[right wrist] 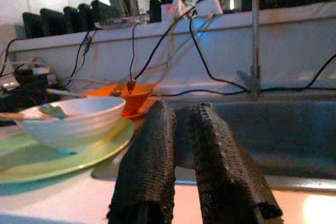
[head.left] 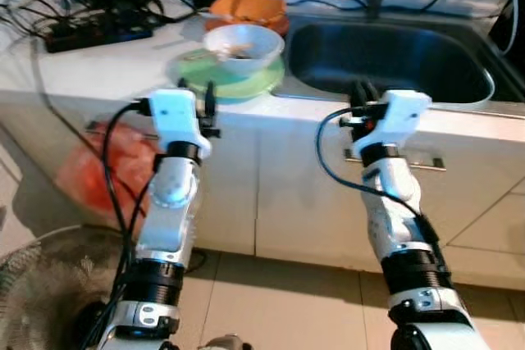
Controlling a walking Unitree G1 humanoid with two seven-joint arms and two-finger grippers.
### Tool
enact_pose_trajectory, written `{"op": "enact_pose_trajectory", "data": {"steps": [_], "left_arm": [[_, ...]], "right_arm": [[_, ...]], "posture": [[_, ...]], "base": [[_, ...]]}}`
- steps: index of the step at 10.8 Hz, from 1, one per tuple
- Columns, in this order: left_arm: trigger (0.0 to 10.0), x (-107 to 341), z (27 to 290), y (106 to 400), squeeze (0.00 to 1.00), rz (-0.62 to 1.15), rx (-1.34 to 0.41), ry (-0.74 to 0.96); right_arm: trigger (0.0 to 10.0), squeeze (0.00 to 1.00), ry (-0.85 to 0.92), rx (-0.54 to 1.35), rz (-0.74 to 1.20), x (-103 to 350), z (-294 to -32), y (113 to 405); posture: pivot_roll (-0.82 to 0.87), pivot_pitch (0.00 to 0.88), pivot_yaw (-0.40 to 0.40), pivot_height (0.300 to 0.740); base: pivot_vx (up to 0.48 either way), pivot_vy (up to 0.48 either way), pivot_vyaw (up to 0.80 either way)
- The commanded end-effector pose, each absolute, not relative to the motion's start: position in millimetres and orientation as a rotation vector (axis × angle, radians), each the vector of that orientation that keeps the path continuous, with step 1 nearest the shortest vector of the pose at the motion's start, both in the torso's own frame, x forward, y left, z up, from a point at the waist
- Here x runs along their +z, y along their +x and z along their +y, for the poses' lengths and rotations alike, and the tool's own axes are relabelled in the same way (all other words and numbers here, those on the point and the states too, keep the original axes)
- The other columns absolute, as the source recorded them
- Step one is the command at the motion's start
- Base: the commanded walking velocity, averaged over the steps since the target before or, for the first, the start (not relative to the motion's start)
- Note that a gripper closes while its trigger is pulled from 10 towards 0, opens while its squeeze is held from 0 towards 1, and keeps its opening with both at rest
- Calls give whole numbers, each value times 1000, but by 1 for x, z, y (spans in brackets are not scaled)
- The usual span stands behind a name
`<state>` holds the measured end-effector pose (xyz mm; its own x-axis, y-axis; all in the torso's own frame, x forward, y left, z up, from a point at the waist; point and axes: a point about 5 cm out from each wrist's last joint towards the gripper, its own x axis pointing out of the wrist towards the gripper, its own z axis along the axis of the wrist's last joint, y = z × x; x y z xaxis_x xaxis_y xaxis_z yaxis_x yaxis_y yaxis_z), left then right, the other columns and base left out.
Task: Kitchen organization
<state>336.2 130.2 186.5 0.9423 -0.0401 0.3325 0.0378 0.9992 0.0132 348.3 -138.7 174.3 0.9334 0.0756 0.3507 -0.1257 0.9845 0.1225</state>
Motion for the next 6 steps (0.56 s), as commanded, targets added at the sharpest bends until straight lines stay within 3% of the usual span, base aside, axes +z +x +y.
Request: {"op": "enact_pose_trajectory", "data": {"steps": [1,6], "left_arm": [[10000,189,129,336,0,-349,-44,7],[10000,184,124,335,0,-332,-75,48]], "right_arm": [[10000,0,145,103,-377,180,-139,349],[10000,0,140,111,-366,177,-137,348]], "posture": [[138,38,8,740],[136,38,9,740]], "base": [[0,0,0],[0,0,0]]}}
